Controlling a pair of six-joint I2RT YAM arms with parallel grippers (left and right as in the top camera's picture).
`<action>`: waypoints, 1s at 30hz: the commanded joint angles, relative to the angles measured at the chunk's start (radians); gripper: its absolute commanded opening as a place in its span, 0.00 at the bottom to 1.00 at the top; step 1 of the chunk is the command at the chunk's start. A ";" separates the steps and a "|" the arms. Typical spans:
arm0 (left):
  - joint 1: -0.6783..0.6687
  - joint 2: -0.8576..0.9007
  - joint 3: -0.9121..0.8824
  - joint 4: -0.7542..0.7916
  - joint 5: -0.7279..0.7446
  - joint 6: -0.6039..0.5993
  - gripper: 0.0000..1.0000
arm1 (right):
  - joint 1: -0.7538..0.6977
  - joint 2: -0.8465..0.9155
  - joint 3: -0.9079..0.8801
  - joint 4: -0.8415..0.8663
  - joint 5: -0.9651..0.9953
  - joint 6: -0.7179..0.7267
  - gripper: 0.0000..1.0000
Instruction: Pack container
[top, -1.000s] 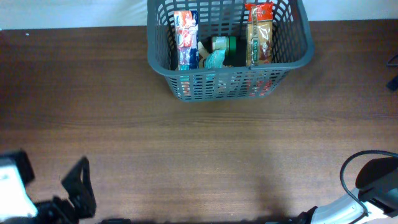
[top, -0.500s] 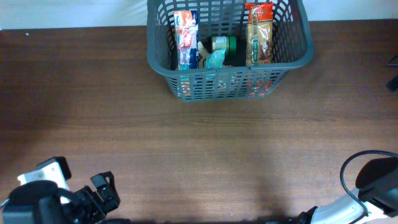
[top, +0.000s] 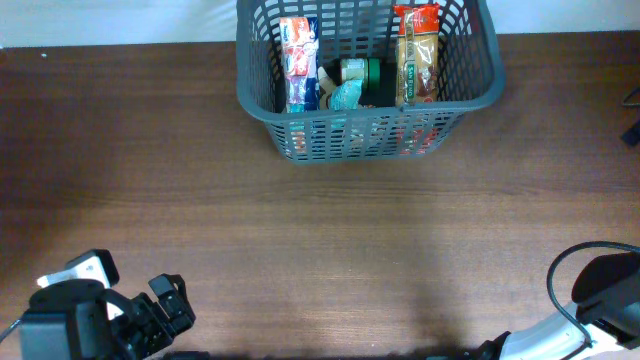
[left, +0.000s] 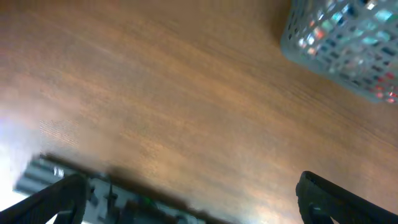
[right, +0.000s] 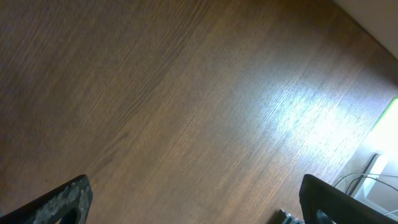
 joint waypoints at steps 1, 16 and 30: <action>0.005 -0.007 -0.021 0.089 -0.034 0.164 0.99 | -0.002 0.002 -0.006 0.001 -0.002 0.005 0.99; 0.005 -0.133 -0.455 0.597 0.166 0.422 0.99 | -0.002 0.002 -0.006 0.001 -0.002 0.005 0.99; 0.005 -0.520 -0.816 0.874 0.170 0.422 0.99 | -0.002 0.002 -0.006 0.001 -0.002 0.005 0.99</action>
